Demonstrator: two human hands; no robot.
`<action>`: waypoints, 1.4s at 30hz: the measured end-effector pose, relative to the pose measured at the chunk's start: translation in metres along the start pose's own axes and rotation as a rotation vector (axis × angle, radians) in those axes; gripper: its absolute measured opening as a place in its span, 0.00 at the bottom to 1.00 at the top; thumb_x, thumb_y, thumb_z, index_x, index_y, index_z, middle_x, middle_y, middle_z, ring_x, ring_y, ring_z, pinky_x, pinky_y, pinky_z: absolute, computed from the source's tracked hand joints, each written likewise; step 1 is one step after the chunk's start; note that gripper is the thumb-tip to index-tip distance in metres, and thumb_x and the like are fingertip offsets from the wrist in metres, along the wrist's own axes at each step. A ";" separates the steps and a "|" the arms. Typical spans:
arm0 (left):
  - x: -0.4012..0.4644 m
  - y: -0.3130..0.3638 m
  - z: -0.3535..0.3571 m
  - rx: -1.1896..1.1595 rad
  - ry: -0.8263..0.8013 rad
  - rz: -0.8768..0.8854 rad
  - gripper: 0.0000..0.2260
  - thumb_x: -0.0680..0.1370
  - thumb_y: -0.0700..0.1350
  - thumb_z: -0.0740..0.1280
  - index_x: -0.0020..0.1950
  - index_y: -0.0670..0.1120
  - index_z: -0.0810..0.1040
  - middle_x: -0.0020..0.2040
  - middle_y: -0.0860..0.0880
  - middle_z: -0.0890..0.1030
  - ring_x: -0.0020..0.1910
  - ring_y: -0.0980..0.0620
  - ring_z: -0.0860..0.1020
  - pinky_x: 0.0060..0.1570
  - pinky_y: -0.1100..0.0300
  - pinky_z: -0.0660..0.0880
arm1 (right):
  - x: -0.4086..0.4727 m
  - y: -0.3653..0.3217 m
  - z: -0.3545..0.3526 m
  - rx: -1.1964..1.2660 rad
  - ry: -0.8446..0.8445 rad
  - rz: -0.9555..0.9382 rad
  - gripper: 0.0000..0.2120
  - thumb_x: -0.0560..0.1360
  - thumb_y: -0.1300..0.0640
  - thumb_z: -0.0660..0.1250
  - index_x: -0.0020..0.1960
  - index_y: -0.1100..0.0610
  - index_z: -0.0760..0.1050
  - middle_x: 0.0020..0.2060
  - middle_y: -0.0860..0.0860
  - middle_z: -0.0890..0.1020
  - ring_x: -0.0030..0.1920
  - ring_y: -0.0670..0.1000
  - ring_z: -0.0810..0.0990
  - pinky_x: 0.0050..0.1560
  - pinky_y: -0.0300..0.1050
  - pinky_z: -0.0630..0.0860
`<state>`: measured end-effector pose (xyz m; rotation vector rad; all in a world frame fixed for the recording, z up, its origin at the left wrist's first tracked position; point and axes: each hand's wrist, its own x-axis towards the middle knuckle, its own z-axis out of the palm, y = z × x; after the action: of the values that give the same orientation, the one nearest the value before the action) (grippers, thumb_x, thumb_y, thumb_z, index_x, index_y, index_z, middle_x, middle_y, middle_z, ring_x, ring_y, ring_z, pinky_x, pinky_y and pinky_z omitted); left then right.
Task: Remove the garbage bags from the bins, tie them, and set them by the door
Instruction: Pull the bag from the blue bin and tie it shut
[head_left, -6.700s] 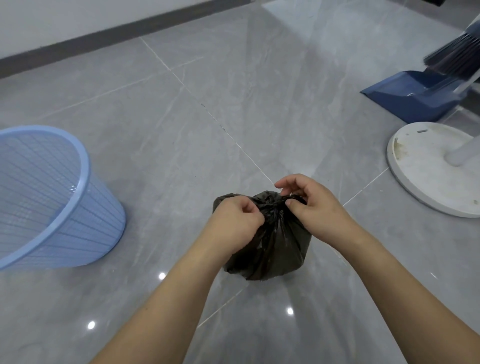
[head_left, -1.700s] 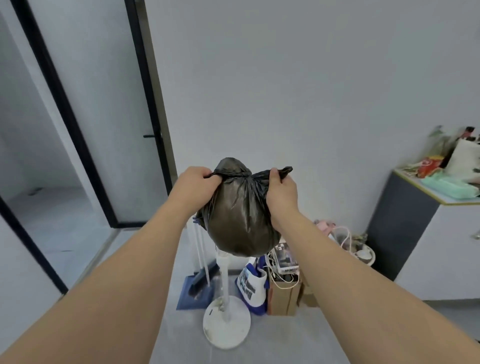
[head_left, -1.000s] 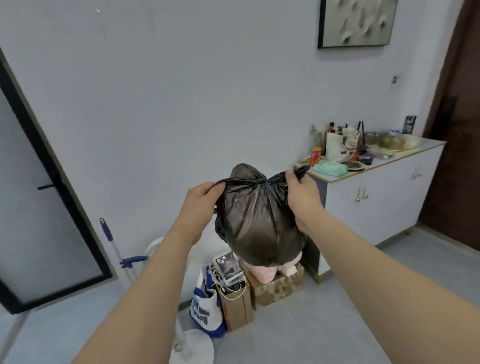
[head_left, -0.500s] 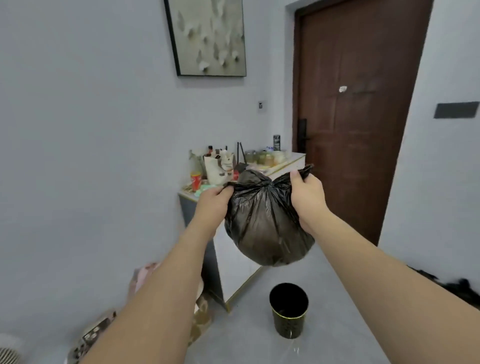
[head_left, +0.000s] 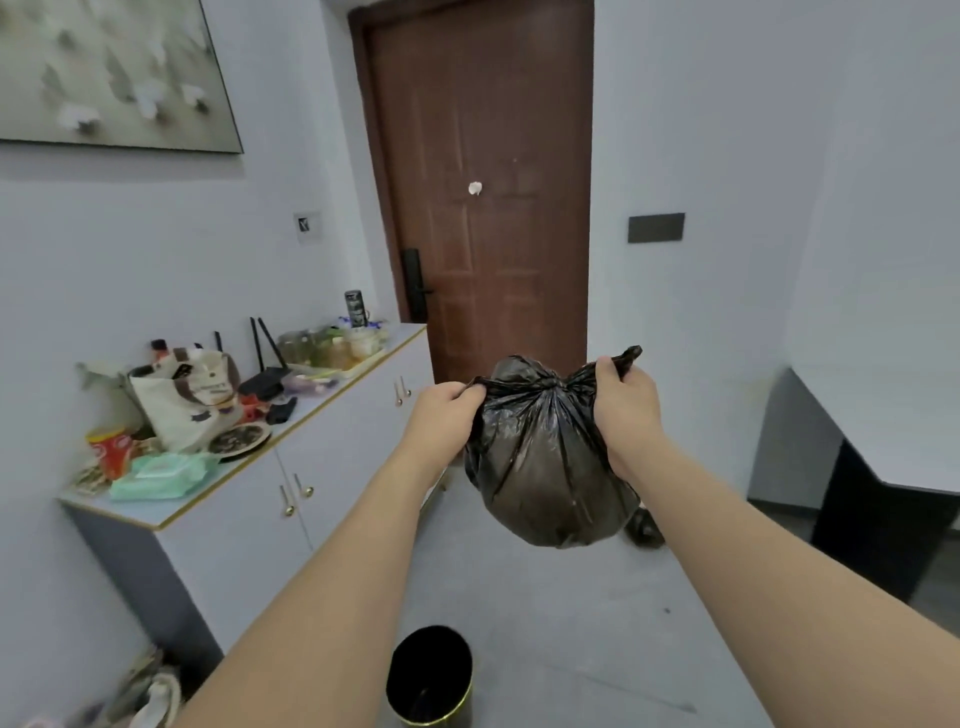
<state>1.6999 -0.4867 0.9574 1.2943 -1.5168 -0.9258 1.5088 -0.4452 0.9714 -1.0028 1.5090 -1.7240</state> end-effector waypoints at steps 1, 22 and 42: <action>0.013 -0.001 0.004 0.010 -0.004 0.002 0.17 0.69 0.61 0.64 0.38 0.47 0.77 0.36 0.45 0.77 0.37 0.50 0.76 0.40 0.53 0.71 | 0.012 0.001 0.001 -0.007 0.002 -0.003 0.14 0.81 0.49 0.56 0.49 0.57 0.76 0.39 0.50 0.79 0.42 0.52 0.78 0.50 0.48 0.74; 0.364 -0.008 0.222 -0.048 -0.069 0.059 0.23 0.73 0.58 0.62 0.40 0.36 0.74 0.36 0.47 0.73 0.37 0.52 0.70 0.40 0.55 0.66 | 0.403 0.071 -0.009 0.006 0.119 0.005 0.12 0.81 0.51 0.57 0.47 0.58 0.74 0.38 0.49 0.77 0.41 0.52 0.75 0.47 0.45 0.71; 0.692 -0.131 0.374 -0.039 -0.015 -0.100 0.16 0.79 0.51 0.62 0.36 0.43 0.69 0.33 0.46 0.71 0.34 0.52 0.69 0.36 0.55 0.64 | 0.760 0.227 0.065 -0.118 0.006 0.209 0.13 0.79 0.50 0.60 0.54 0.58 0.75 0.49 0.56 0.82 0.51 0.57 0.80 0.59 0.58 0.76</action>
<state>1.3583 -1.1964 0.8349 1.3481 -1.4495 -1.0261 1.1705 -1.1560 0.8548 -0.8641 1.6724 -1.5079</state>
